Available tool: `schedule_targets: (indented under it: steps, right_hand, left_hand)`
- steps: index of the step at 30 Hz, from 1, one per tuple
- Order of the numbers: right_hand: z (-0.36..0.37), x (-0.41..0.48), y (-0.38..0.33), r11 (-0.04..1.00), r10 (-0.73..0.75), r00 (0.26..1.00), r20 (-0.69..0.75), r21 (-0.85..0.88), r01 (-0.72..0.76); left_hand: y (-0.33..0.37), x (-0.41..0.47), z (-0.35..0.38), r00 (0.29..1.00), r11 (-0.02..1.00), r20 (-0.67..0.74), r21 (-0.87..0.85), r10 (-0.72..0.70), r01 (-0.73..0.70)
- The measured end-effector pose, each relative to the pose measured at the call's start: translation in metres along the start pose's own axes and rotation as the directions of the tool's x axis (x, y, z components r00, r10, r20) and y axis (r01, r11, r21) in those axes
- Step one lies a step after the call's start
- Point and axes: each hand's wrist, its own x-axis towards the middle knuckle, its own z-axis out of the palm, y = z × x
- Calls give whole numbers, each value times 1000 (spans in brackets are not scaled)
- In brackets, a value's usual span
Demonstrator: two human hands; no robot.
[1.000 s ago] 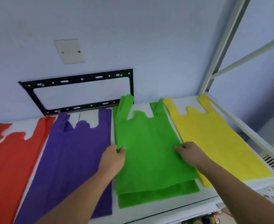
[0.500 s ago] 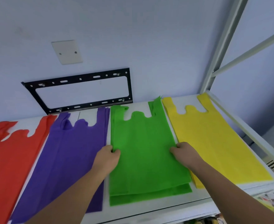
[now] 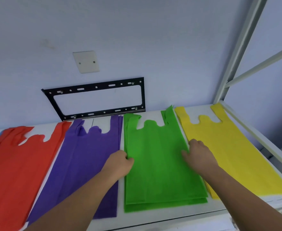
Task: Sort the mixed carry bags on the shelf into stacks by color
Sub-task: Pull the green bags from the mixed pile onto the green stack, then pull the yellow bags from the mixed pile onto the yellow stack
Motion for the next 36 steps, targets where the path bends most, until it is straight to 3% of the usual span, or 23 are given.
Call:
schedule_targets:
  steps: [2,6,12,17,24,31,36]
  right_hand:
    - [-2,-1,-14,995,-102,992,-78,-15,101]
    - [10,-9,-62,953,-304,952,28,-1,304]
    - [55,-41,-151,842,-539,831,137,45,538]
    - [87,-90,-232,743,-667,728,157,74,665]
    - [152,-170,-359,687,-721,660,209,98,720]
    - [208,-236,-470,723,-684,676,275,136,677]
    - [222,-243,-512,740,-666,691,283,132,659]
  left_hand:
    - [-4,-8,-10,996,994,-73,98,55,-48]
    - [-31,-34,-29,979,978,-190,205,80,-40]
    - [-112,-101,-62,955,954,-292,269,-49,131]
    - [-190,-170,-94,901,942,-391,187,-188,278]
    - [-317,-233,-148,828,932,-475,44,-299,361]
    - [-430,-275,-223,856,926,-412,70,-312,371]
    - [-471,-265,-257,896,940,-345,97,-278,328]
